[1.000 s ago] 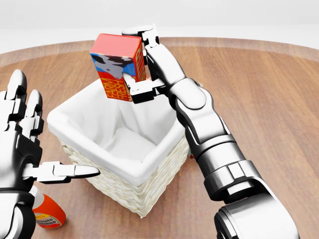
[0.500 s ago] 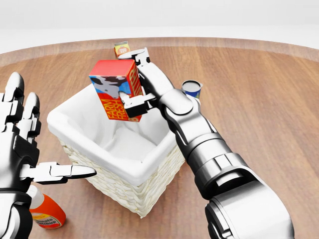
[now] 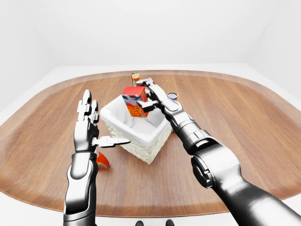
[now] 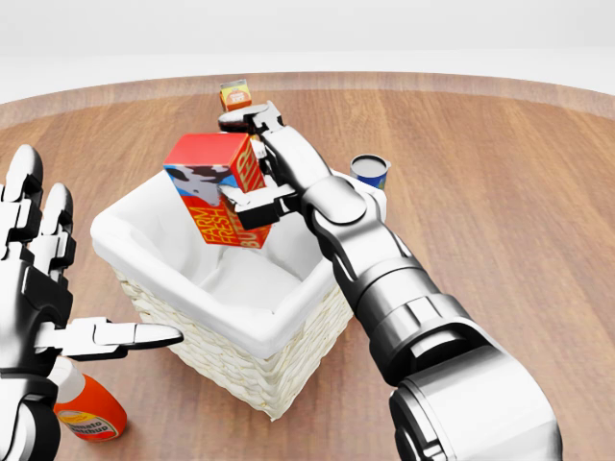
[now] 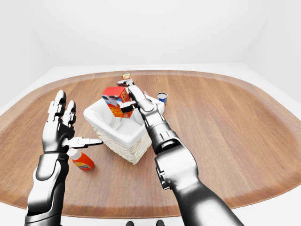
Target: Pick up the butter and put it in the basket.
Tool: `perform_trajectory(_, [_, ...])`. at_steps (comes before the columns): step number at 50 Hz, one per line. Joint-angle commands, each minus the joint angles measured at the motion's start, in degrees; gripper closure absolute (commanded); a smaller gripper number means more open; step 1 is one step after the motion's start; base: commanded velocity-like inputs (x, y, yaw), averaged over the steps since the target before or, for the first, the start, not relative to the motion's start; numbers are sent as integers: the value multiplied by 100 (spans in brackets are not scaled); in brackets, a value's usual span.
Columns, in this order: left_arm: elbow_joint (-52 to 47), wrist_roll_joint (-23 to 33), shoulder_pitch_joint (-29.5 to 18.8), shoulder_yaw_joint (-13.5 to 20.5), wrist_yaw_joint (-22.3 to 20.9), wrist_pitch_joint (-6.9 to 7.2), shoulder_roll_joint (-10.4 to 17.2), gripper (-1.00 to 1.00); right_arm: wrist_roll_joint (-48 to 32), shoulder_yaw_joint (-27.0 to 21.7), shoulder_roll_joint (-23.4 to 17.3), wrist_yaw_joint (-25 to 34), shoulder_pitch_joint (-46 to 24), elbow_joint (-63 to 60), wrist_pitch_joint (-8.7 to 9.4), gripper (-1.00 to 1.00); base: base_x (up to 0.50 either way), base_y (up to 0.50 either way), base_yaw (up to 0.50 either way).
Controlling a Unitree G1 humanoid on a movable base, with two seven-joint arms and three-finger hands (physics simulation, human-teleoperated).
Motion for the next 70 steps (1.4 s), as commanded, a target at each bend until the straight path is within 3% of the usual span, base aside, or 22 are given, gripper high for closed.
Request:
perform_trajectory(1, [-10, -10, 30, 24, -4, 0, -4, -100, 272, -283, 11, -82, -89, -143, 0, 36, 0, 0, 0])
perform_trajectory(2, [12, -16, 29, 34, -12, 0, 3, -100, 269, -283, 14, -83, -89, -142, 0, 36, 0, 0, 0])
perform_trajectory(3, [35, -24, 23, 46, -19, 0, 9, -100, 261, -278, 19, -79, -86, -144, 0, -8, 0, 0, 0])
perform_trajectory(4, [40, -28, 20, 51, -20, 0, 12, -100, 250, -274, 21, -83, -84, -146, 0, -22, 0, 0, 0])
perform_trajectory(6, [25, -30, 30, 52, -19, 0, 11, -100, 242, -275, 23, -89, -86, -145, 0, -100, 0, 0, 0])
perform_trajectory(19, [57, -42, 42, 64, -19, 0, 12, -100, 219, -298, 6, -104, -41, -130, 0, -100, 0, 0, 0])
perform_trajectory(29, [65, -41, 56, 51, -16, 0, 3, -100, 689, -329, -94, 38, 217, -677, 0, -100, 0, 0, 0])
perform_trajectory(35, [41, -45, 59, 48, 1, 0, -7, -100, 937, -107, -230, 106, 1299, -2192, 0, -100, 0, 0, 0])
perform_trajectory(39, [101, -28, 34, 10, 16, 0, -15, -100, 1002, 24, -323, 111, 2327, -3868, 45, -100, 0, 0, 0])
perform_trajectory(40, [78, -30, 48, 4, 20, 0, -21, -100, 1032, 41, -344, 93, 2717, -4463, 339, -100, 0, 0, 0])
perform_trajectory(42, [76, -29, 58, -1, 24, 0, -26, -100, 1068, 50, -354, 66, 3102, -5078, 614, -100, 0, 0, 0])
perform_trajectory(44, [87, -25, 66, -9, 27, 0, -31, -100, 1098, 53, -360, 28, 3355, -5491, 785, -100, 0, 0, 0])
perform_trajectory(45, [93, -20, 69, -19, 32, 0, -38, -100, 1139, 66, -364, 7, 3668, -5975, 976, -100, 0, 0, 0])
perform_trajectory(46, [96, -17, 69, -26, 34, 0, -40, -100, 1114, 87, -371, -3, 3798, -6161, 1000, -100, 0, 0, 0])
perform_trajectory(50, [111, -6, 78, -46, 39, 0, -50, -100, 1279, 79, -349, -105, 4350, -7117, 1000, -100, 0, 0, 0])
perform_trajectory(54, [68, -3, 65, -56, 38, 0, -47, -100, 913, 181, -433, -66, 4791, -7407, 1000, -100, 0, 0, 0])
perform_trajectory(61, [3, -13, 61, -37, 37, 0, -40, -100, 874, 78, -439, -7, 5292, -7701, 835, -100, 0, 0, 0])
perform_trajectory(70, [-41, -12, -7, -58, 34, 0, -29, -100, 948, 89, -410, -76, 5766, -8162, 913, -100, 0, 0, 0])
